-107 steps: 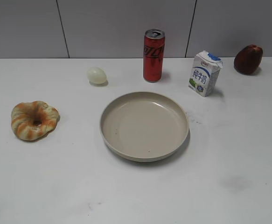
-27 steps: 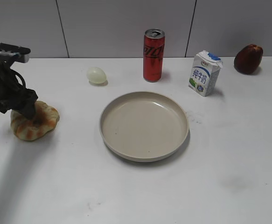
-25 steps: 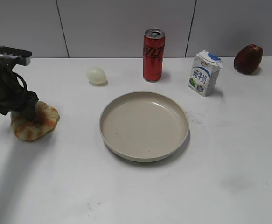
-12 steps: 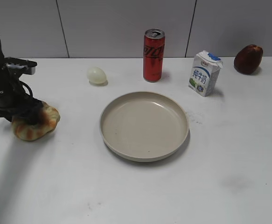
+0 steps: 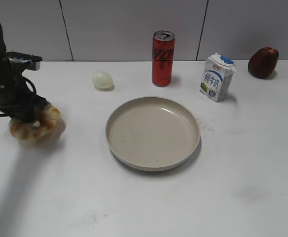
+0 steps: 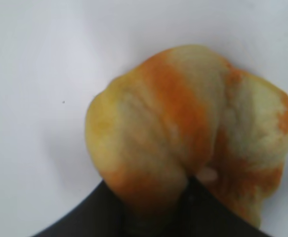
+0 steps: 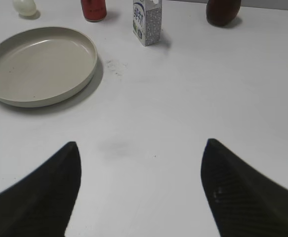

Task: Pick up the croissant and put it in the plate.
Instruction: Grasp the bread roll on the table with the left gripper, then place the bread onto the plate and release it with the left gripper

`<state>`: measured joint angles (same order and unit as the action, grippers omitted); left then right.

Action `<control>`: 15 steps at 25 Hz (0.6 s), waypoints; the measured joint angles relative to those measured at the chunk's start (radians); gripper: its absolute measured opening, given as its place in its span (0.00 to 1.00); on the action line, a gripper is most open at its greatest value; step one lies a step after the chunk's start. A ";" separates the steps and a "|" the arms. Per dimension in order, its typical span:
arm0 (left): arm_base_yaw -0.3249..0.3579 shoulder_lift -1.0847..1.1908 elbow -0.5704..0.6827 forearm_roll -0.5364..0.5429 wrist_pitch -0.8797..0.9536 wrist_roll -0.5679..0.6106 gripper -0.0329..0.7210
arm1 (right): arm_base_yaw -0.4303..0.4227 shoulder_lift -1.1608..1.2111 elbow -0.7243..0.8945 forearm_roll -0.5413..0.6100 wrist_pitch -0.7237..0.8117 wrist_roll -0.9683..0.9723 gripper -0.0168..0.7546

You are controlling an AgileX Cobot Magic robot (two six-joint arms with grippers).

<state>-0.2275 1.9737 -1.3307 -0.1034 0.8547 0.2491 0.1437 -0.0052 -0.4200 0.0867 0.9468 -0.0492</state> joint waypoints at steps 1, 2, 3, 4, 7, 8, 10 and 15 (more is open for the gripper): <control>-0.019 -0.010 -0.014 0.000 0.011 0.000 0.28 | 0.000 0.000 0.000 0.000 0.000 0.000 0.76; -0.045 -0.018 -0.032 -0.003 0.027 0.000 0.28 | 0.000 0.000 0.000 0.000 0.000 0.000 0.76; -0.075 -0.023 -0.050 -0.008 0.043 0.000 0.28 | 0.000 0.000 0.000 0.000 0.000 0.000 0.76; -0.102 -0.025 -0.065 -0.011 0.053 0.000 0.28 | 0.000 0.000 0.000 0.000 0.000 0.000 0.76; -0.218 -0.025 -0.102 -0.017 0.045 0.001 0.28 | 0.000 0.000 0.000 0.000 0.000 0.000 0.76; -0.255 -0.025 -0.111 -0.018 0.022 0.001 0.28 | 0.000 0.000 0.000 0.000 0.000 0.000 0.76; -0.345 -0.025 -0.119 -0.019 -0.042 0.001 0.28 | 0.000 0.000 0.000 0.000 0.000 0.000 0.76; -0.494 -0.016 -0.120 -0.025 -0.206 0.001 0.28 | 0.000 0.000 0.000 0.000 0.000 0.000 0.76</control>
<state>-0.7220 1.9580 -1.4506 -0.1287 0.6491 0.2500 0.1437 -0.0052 -0.4200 0.0867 0.9468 -0.0492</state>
